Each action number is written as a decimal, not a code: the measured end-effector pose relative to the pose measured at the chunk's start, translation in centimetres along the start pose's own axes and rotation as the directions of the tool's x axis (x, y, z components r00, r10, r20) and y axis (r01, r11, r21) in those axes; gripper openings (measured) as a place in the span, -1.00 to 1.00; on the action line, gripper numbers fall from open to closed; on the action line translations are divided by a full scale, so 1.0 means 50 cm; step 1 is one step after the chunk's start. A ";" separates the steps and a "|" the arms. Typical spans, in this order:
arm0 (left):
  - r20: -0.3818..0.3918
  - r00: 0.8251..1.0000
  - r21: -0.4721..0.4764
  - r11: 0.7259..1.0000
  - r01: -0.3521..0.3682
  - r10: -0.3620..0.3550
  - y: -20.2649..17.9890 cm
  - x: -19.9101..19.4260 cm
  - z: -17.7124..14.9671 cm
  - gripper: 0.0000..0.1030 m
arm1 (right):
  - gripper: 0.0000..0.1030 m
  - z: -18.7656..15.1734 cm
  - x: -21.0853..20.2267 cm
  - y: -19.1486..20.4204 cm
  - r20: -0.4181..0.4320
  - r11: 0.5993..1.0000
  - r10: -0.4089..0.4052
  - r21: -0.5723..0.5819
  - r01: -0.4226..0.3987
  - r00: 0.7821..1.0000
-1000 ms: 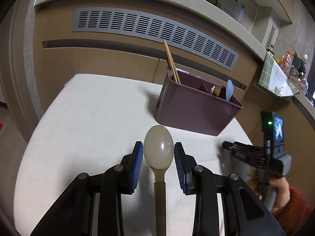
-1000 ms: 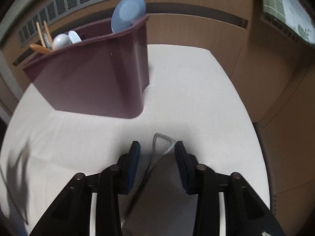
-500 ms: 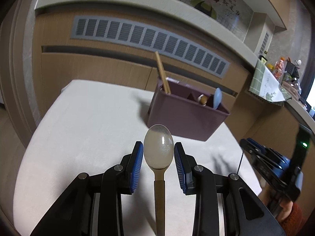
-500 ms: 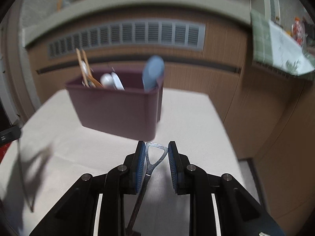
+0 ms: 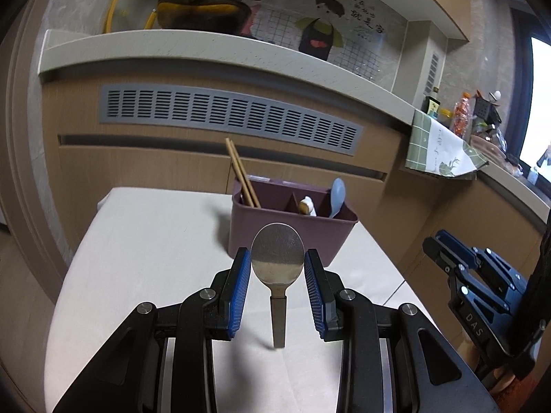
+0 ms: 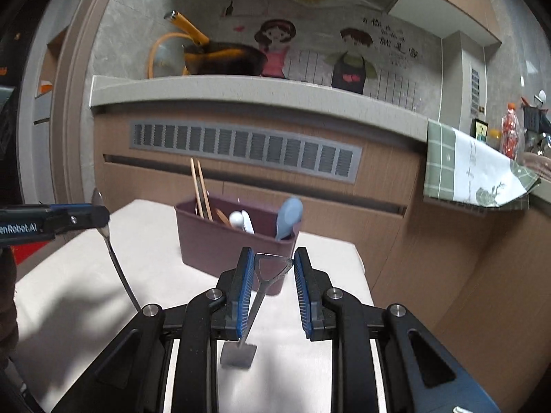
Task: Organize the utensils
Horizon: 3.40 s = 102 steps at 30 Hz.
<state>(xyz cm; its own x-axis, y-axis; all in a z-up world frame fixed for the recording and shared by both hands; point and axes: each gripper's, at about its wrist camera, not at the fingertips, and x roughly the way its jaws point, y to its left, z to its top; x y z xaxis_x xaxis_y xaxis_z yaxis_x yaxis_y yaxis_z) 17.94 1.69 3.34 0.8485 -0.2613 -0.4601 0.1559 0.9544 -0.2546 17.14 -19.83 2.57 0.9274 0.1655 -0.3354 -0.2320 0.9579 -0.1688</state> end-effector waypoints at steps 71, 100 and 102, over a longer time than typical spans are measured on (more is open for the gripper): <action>0.002 0.970 0.077 0.967 -0.244 0.245 -0.078 -0.100 -0.094 -0.25 | -0.42 -0.030 -0.097 0.012 -0.134 0.986 0.138 0.111 -0.124 0.981; -0.010 0.970 0.071 0.968 -0.241 0.242 -0.077 -0.098 -0.097 -0.25 | -0.42 -0.035 -0.090 0.007 -0.151 0.986 0.142 0.109 -0.126 0.978; -0.010 0.970 0.070 0.968 -0.241 0.242 -0.077 -0.098 -0.097 -0.25 | -0.42 -0.036 -0.090 0.007 -0.153 0.986 0.142 0.111 -0.125 0.978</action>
<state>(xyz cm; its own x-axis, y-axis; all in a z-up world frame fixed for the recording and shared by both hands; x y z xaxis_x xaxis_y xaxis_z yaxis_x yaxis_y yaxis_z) 10.73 -1.42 2.44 0.8557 -0.0237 -0.5169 -0.0182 0.9970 -0.0758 12.35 -20.69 2.34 0.8295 0.2618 -0.4934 -0.3124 0.9497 -0.0212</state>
